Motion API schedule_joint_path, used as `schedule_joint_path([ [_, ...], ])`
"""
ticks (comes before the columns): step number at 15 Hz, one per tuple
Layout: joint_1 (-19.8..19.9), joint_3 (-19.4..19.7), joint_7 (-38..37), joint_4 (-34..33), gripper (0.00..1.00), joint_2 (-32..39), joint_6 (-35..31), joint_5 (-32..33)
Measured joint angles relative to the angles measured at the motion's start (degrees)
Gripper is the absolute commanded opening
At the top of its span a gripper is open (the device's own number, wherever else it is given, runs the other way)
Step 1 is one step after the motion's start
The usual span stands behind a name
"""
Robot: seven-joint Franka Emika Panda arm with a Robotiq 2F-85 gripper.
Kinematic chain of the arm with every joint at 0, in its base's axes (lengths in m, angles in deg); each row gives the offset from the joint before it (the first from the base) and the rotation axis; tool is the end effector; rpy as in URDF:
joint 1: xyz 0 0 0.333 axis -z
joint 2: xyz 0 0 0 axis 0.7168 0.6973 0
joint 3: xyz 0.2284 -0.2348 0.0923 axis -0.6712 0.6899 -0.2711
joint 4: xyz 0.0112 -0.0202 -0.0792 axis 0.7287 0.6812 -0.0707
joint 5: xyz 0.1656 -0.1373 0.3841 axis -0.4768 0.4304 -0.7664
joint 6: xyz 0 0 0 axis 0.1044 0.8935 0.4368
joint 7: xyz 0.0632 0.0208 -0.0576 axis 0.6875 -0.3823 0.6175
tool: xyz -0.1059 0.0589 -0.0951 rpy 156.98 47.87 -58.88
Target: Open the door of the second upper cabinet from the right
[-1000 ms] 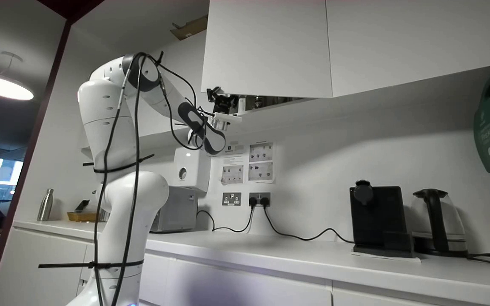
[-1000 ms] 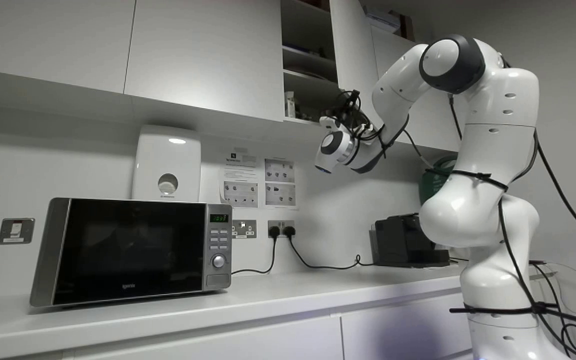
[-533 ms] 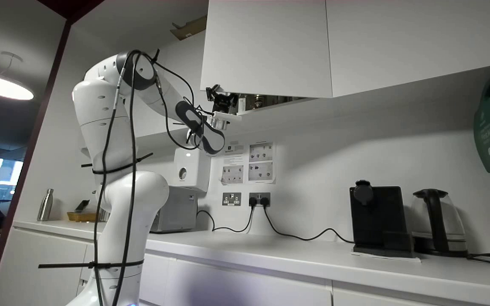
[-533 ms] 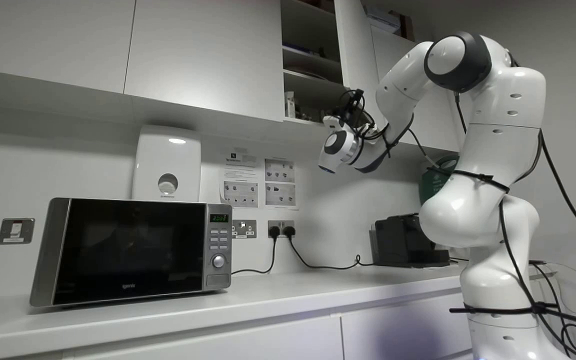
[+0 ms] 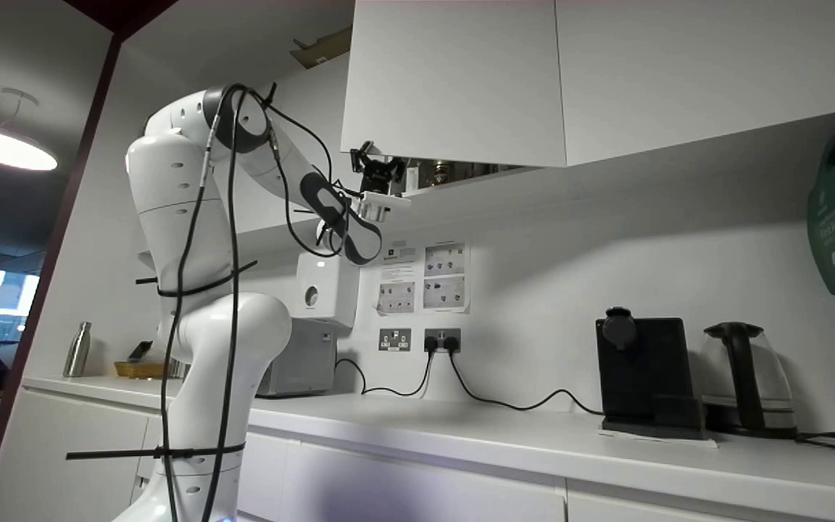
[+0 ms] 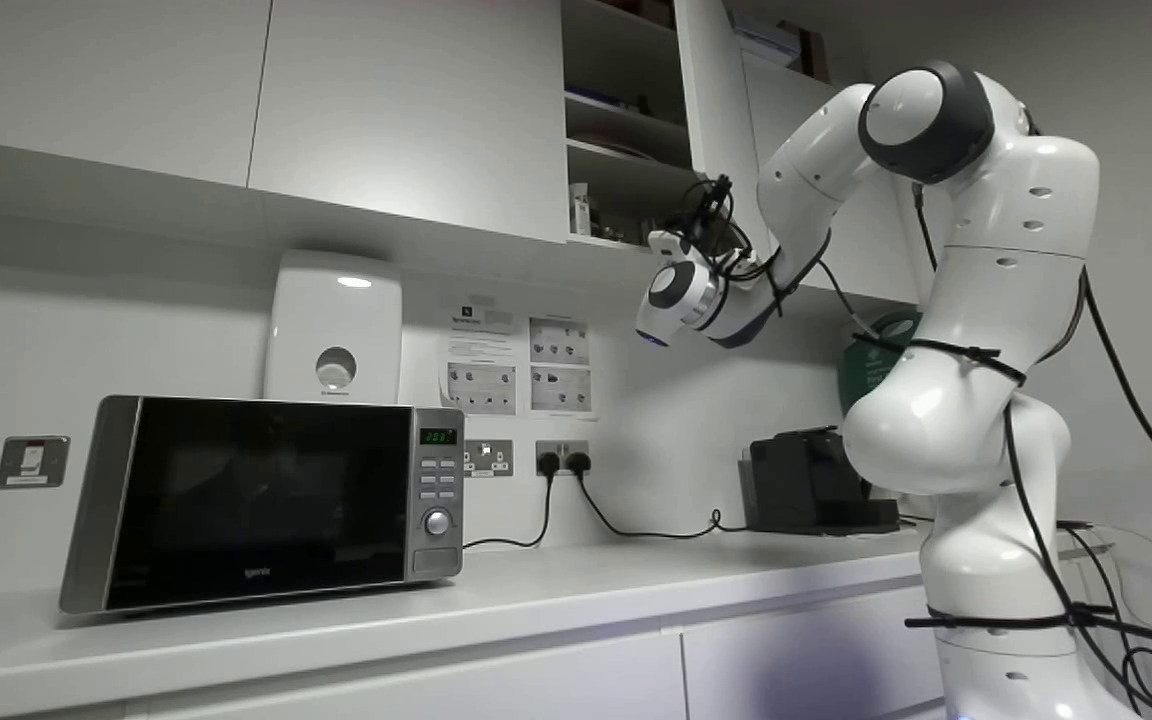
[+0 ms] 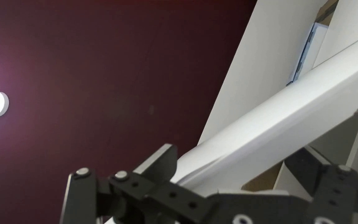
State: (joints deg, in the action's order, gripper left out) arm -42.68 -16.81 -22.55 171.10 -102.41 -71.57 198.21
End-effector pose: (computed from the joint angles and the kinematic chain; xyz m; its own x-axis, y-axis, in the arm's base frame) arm 0.3926 0.0079 0.7637 0.2778 0.8574 0.4331 -0.9308 0.3518 -0.0994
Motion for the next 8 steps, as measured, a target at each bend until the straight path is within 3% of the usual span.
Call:
schedule_joint_path([
  [5,-0.18,-0.37,0.12,0.78,1.00,-0.74,0.14,-0.06],
  [8,-3.90,-0.45,0.59,3.94,1.00,-5.02,-2.82,-0.23],
])
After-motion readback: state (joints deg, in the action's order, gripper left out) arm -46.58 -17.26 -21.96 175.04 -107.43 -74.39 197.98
